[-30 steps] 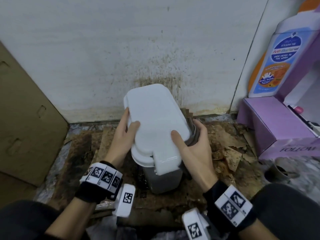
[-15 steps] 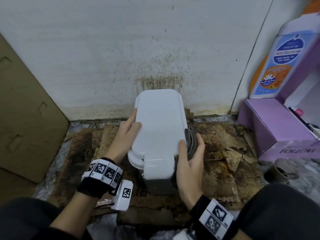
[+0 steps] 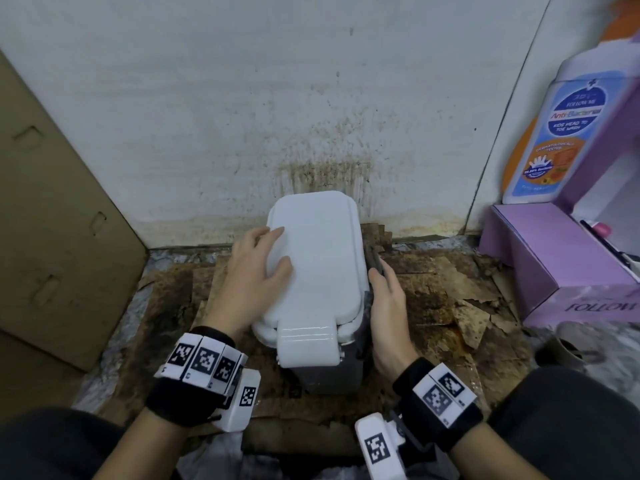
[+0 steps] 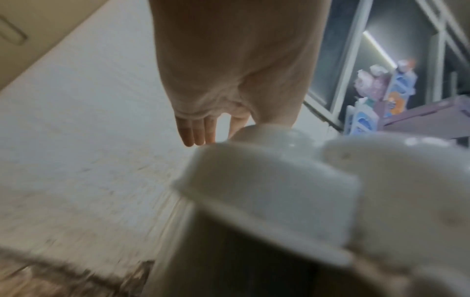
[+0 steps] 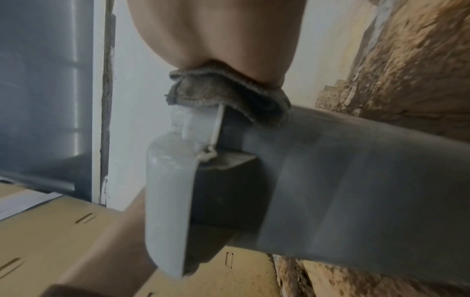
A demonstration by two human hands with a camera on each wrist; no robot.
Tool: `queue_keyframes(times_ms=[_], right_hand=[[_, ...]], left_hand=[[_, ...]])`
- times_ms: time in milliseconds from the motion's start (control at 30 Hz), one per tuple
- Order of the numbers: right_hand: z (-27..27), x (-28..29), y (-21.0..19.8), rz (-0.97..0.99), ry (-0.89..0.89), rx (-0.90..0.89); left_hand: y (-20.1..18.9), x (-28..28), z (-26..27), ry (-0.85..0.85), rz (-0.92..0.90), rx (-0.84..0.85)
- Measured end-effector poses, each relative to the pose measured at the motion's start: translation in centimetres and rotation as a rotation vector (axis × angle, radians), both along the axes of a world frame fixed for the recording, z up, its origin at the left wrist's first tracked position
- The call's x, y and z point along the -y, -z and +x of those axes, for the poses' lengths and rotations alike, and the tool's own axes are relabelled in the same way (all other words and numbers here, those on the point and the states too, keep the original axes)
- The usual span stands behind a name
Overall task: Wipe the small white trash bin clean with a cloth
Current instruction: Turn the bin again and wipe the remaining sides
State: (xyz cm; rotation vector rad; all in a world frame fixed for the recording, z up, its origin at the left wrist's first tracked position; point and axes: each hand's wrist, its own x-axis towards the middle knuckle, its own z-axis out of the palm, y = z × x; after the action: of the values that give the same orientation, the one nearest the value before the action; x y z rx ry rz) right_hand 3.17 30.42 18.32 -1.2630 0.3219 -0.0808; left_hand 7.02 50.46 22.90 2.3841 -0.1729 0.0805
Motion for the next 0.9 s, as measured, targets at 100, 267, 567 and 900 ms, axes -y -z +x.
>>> queue_keyframes(times_ms=[100,267,567,900], right_hand=[[0.0,-1.1,0.3,0.014,-0.086,0.041],[0.4,-4.1,0.5,0.064,-0.17,0.041],[1.9,-5.5,1.7,0.232,-0.034,-0.025],[1.6,-11.7,3.3,-0.293,-0.22,0.163]], left_hand=[[-1.0,1.0,-1.0,0.083,0.036,-0.01],[-0.6,1.5,-2.2,0.077,0.066,-0.064],[0.9,-2.9,-1.8,0.015,0.159,-0.065],[2.1,-3.4,-1.3,0.032,0.219,-0.033]])
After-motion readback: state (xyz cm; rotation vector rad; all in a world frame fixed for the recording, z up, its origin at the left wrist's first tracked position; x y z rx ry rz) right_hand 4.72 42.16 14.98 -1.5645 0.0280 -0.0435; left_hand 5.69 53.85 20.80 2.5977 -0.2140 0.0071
